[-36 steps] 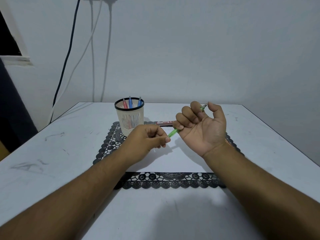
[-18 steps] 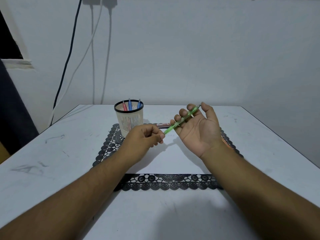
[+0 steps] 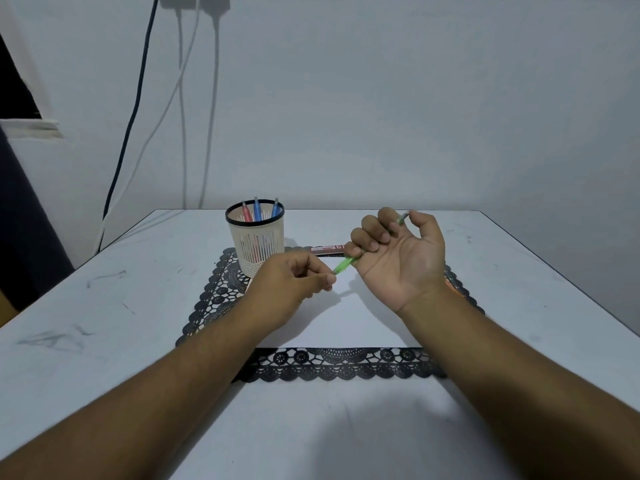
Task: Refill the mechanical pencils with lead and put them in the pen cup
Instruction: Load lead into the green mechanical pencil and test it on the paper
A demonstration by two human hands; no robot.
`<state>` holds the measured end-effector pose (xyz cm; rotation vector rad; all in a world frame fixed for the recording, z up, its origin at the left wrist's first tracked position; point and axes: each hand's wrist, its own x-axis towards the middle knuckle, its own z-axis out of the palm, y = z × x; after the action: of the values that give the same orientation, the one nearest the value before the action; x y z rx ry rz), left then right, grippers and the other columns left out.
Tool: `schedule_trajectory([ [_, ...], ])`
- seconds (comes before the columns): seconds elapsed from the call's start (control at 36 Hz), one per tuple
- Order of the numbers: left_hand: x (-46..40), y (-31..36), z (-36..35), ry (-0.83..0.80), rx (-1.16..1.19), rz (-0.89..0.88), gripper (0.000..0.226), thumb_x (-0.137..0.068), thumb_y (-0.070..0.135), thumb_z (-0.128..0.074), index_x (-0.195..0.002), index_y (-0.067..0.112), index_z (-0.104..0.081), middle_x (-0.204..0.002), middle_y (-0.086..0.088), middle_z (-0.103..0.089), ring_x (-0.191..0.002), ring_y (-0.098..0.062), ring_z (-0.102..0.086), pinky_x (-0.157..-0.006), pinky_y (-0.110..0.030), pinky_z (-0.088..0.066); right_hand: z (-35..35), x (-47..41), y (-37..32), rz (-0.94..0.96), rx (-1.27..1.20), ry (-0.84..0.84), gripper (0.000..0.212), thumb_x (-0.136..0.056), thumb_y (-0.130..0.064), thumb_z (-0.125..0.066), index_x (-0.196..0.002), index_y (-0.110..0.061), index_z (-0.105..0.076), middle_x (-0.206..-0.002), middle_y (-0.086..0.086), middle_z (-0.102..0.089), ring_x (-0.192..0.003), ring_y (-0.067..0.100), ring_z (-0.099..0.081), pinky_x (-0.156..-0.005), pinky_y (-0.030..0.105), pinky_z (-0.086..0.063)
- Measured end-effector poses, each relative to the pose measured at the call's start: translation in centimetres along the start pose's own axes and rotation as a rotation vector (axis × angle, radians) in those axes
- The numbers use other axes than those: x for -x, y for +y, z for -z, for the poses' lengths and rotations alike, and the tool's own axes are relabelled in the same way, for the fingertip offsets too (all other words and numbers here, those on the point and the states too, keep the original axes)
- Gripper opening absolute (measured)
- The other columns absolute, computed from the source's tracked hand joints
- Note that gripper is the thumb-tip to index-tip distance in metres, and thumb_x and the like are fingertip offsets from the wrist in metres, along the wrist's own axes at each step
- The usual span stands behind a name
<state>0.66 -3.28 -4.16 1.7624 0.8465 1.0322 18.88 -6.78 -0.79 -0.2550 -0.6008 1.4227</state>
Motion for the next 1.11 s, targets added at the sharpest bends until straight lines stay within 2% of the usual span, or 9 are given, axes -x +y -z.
schedule_trajectory([
  [0.11, 0.0, -0.1, 0.1, -0.008, -0.009, 0.006, 0.005, -0.087, 0.01, -0.079, -0.083, 0.01, -0.076, -0.077, -0.005, -0.075, -0.07, -0.014, -0.06, -0.072, -0.033, -0.048, -0.2, 0.0, -0.1, -0.003, 0.043, -0.035, 0.024, -0.082, -0.034, -0.042, -0.065, -0.019, -0.034, -0.066, -0.001, -0.025, -0.066, 0.019, -0.016, -0.062, 0.033, -0.027],
  [0.53, -0.1, -0.2, 0.4, -0.05, 0.01, 0.017, 0.006, -0.087, 0.009, -0.078, -0.082, 0.01, -0.075, -0.077, -0.006, -0.075, -0.072, -0.018, -0.062, -0.073, -0.036, -0.05, -0.4, 0.1, 0.1, -0.015, 0.061, -0.094, 0.025, -0.085, -0.035, -0.039, -0.066, -0.02, -0.032, -0.067, -0.001, -0.02, -0.064, 0.019, -0.015, -0.06, 0.033, -0.028],
  [0.67, -0.1, -0.2, 0.5, -0.072, 0.025, 0.015, 0.005, -0.086, 0.006, -0.079, -0.083, 0.004, -0.075, -0.077, -0.008, -0.075, -0.071, -0.018, -0.061, -0.071, -0.031, -0.05, -0.5, 0.3, 0.0, -0.013, 0.113, -0.12, 0.025, -0.083, -0.035, -0.038, -0.064, -0.02, -0.031, -0.066, 0.0, -0.018, -0.063, 0.018, -0.014, -0.063, 0.035, -0.019],
  [0.81, 0.0, -0.2, 0.9, -0.143, 0.032, 0.033, 0.005, -0.086, 0.001, -0.076, -0.083, 0.005, -0.074, -0.078, -0.007, -0.075, -0.071, -0.015, -0.061, -0.071, -0.024, -0.05, -1.1, 0.7, 0.6, -0.003, 0.259, -0.228, 0.027, -0.085, -0.035, -0.04, -0.066, -0.017, -0.032, -0.065, 0.002, -0.02, -0.061, 0.018, -0.017, -0.061, 0.035, -0.019],
  [0.92, 0.0, -0.4, 1.9, -0.214, 0.011, 0.0, 0.013, -0.082, 0.006, -0.081, -0.078, 0.017, -0.076, -0.077, -0.003, -0.072, -0.075, -0.016, -0.059, -0.074, -0.03, -0.046, -2.2, 1.6, 2.0, 0.025, 0.412, -0.366, 0.028, -0.085, -0.037, -0.042, -0.065, -0.017, -0.037, -0.063, 0.002, -0.025, -0.064, 0.021, -0.014, -0.062, 0.038, -0.015],
  [1.11, 0.0, -0.1, 1.6, -0.163, 0.053, -0.046, 0.006, -0.085, -0.002, -0.076, -0.082, 0.002, -0.072, -0.079, -0.007, -0.075, -0.075, -0.016, -0.066, -0.075, -0.025, -0.051, -1.8, 1.0, 0.5, 0.001, 0.199, -0.287, 0.027, -0.086, -0.035, -0.036, -0.064, -0.019, -0.033, -0.062, 0.0, -0.022, -0.06, 0.017, -0.017, -0.062, 0.038, -0.012],
])
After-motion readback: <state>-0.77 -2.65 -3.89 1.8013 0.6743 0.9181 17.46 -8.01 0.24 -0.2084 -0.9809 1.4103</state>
